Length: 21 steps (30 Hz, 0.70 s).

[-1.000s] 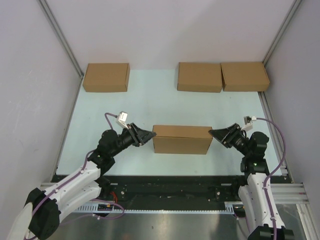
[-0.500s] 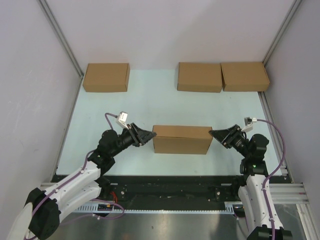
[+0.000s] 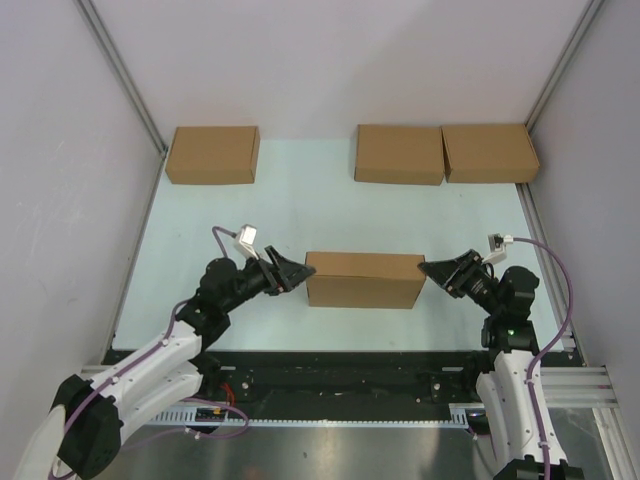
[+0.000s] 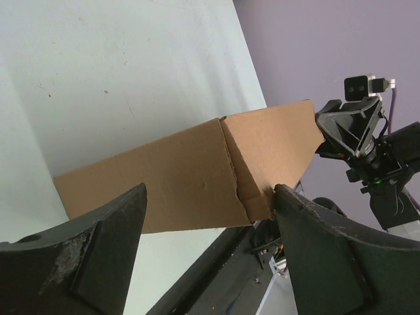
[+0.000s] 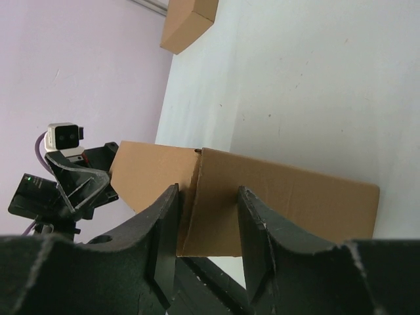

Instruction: Fold the paper box

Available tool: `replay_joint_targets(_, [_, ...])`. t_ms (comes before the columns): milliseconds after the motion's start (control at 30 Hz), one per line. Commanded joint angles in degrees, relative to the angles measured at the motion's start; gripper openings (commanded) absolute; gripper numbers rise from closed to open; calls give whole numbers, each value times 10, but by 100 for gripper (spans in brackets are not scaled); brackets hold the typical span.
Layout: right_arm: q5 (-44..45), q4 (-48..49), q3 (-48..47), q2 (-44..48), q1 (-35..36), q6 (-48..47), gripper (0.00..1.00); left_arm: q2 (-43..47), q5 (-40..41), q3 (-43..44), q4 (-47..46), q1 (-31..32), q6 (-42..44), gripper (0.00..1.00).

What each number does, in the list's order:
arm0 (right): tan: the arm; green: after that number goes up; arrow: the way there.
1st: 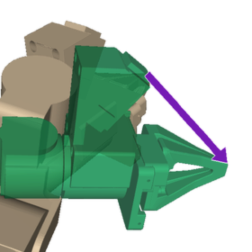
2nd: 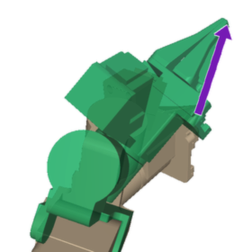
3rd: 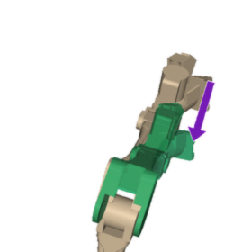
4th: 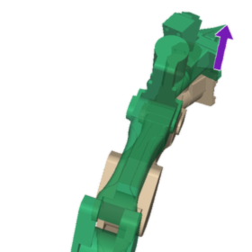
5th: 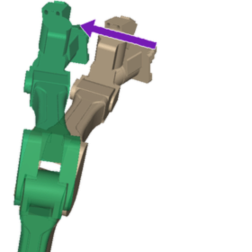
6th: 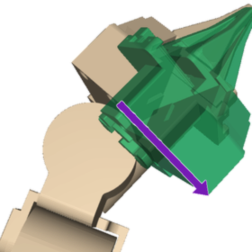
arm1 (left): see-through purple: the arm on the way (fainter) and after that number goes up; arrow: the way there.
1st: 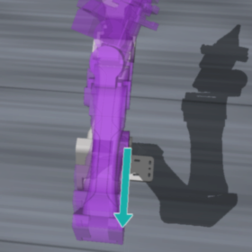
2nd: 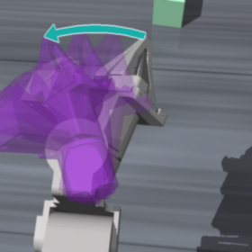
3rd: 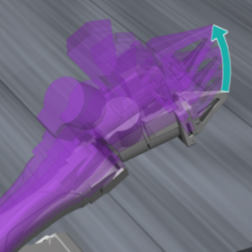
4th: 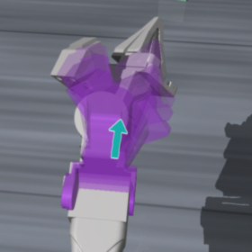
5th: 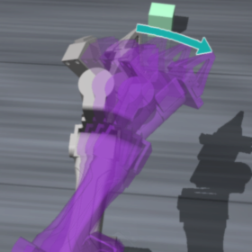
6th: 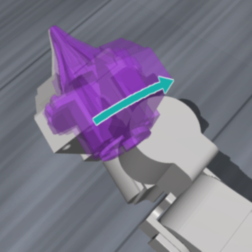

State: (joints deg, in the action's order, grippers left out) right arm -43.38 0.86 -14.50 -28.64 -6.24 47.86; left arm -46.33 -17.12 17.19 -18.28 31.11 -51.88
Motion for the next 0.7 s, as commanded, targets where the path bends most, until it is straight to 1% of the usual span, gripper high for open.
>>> replay_joint_targets(0, [7,-176,31,-19,4,-62,0,-5,-31,12,-22,-25,-30,84])
replay_joint_targets(33, [8,-178,30,-19,4,-63,0,-6,-45,10,-32,-32,-46,84])
replay_joint_targets(167, [10,-182,26,-19,4,-68,0,-19,-72,9,-75,-51,-68,85])
replay_joint_targets(367, [10,-185,21,-21,4,-72,0,-45,-105,5,-119,-54,-86,85])
replay_joint_targets(500, [9,-185,18,-25,4,-73,0,-63,-116,-16,-150,-54,-94,77])
replay_joint_targets(567, [8,-184,18,-26,4,-74,0,-69,-117,-29,-167,-54,-98,70])
replay_joint_targets(600, [7,-184,18,-27,4,-74,0,-75,-118,-32,-172,-54,-100,64])
replay_joint_targets(667, [8,-185,16,-27,4,-75,0,-83,-121,-40,-186,-55,-102,59])
